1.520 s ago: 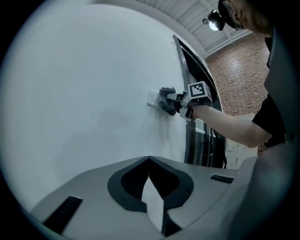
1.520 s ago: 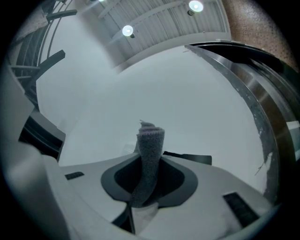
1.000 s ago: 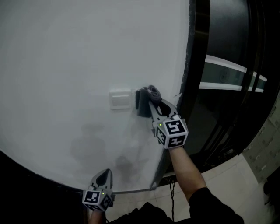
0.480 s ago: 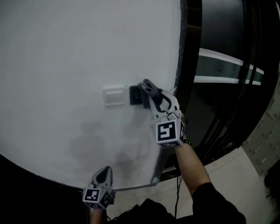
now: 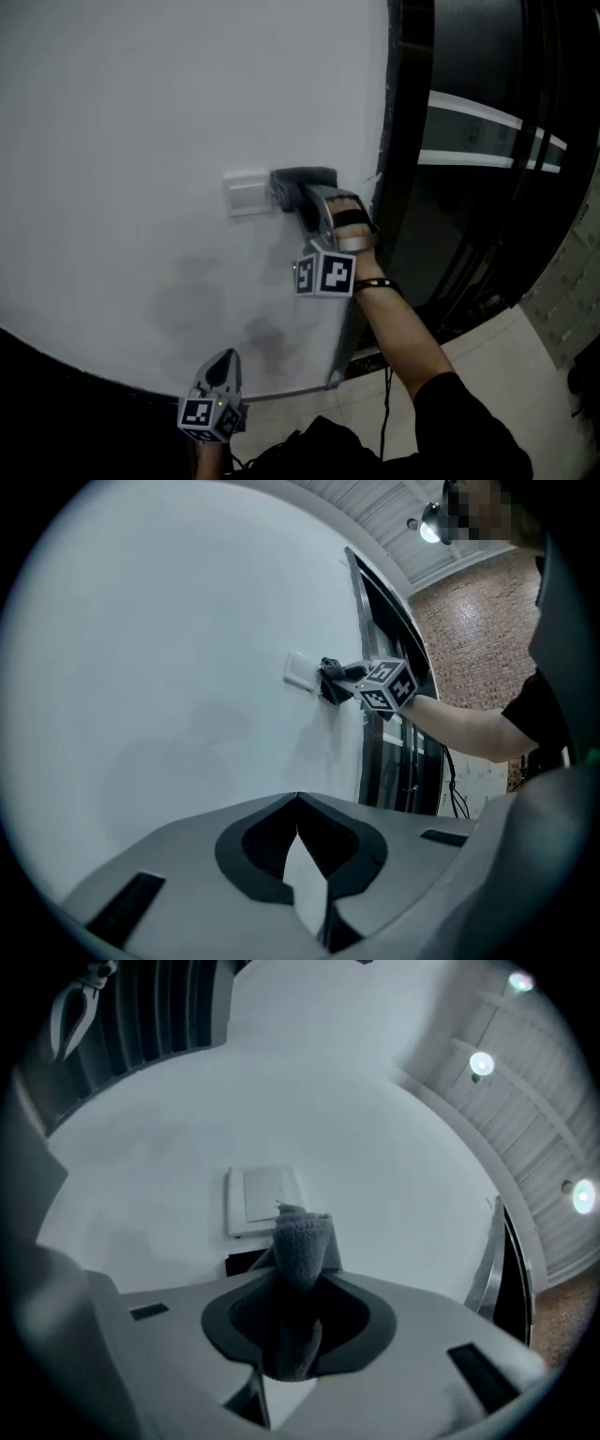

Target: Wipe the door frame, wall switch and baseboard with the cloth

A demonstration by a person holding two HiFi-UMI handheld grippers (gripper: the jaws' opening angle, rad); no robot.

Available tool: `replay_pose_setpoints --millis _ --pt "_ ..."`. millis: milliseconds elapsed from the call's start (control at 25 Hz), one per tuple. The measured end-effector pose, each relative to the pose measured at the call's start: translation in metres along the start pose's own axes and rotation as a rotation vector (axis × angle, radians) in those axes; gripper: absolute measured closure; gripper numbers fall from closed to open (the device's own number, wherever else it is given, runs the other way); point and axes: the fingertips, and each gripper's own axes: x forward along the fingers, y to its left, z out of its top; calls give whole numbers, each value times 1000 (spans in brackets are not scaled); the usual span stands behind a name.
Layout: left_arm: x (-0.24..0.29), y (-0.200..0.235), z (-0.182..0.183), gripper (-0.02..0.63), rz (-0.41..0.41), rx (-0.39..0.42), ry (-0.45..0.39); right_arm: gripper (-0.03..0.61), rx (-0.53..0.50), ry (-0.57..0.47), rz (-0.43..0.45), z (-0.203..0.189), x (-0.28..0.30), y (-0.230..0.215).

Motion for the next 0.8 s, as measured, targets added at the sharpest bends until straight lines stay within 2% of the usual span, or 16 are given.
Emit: replay_pose_setpoints --millis 160,800 --pt "-4 6 0 614 17 -4 13 486 57 -8 30 -1 -3 11" --pt "2 -2 -1 614 -12 3 31 486 126 8 147 -8 -10 39"
